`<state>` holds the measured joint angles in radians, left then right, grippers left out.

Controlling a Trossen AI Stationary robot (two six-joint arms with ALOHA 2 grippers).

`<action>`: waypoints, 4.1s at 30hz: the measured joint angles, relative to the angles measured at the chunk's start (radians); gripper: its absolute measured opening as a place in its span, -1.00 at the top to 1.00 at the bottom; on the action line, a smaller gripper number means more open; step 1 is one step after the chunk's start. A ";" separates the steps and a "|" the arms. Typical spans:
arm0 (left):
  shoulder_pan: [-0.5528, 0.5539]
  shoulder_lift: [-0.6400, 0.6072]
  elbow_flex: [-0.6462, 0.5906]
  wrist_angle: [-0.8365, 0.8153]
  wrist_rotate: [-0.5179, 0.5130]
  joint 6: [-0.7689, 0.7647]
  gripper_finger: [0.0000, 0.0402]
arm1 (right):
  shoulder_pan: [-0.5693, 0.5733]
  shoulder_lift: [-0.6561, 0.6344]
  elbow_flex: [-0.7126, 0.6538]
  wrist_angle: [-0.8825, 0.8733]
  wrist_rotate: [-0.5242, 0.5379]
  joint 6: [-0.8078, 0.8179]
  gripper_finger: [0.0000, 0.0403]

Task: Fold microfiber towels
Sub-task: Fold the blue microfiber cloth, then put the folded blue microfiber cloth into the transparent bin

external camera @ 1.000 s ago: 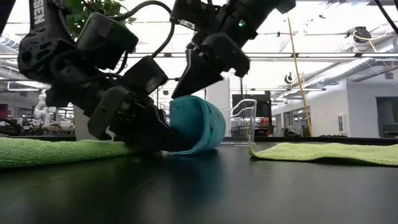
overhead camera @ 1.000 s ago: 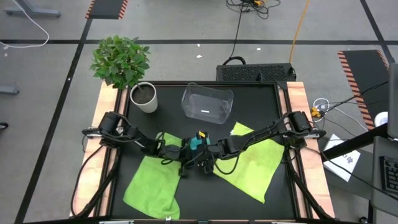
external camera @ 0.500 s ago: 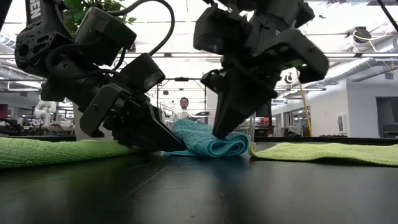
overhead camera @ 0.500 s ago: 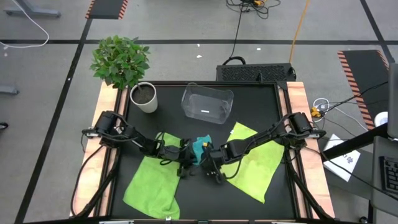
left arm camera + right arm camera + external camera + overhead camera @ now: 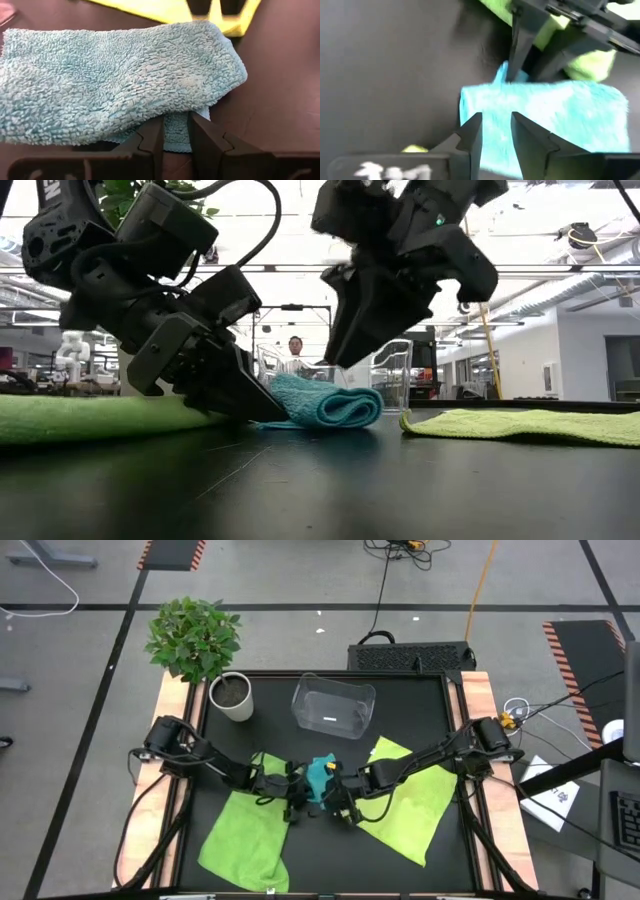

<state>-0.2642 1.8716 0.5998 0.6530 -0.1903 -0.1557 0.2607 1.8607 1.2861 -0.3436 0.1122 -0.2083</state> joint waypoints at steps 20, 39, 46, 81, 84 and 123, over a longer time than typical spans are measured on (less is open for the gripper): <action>-0.050 -0.136 -0.002 -0.061 0.060 0.093 0.54 | -0.204 -0.339 -0.425 0.355 -0.100 0.191 0.30; 0.027 -0.253 0.000 -0.219 -0.012 0.178 0.54 | -0.397 -0.394 -0.486 0.611 -0.497 0.764 0.20; 0.078 -0.197 -0.003 -0.207 0.068 0.167 0.54 | -0.405 -0.391 -0.486 0.599 -0.511 0.918 0.20; 0.174 -0.044 -0.008 -0.062 0.130 0.212 0.54 | -0.344 -0.029 -0.485 0.777 -0.563 1.391 0.20; 0.175 -0.044 -0.009 -0.057 0.146 0.226 0.54 | -0.351 -0.026 -0.485 0.822 -0.561 1.371 0.20; 0.197 0.104 0.026 0.176 0.195 0.201 0.54 | -0.392 -0.026 -0.485 0.784 -0.613 1.227 0.30</action>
<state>-0.0668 1.9751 0.6254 0.8291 0.0049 0.0450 -0.1309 1.8347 0.8009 0.4406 -0.5004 1.0183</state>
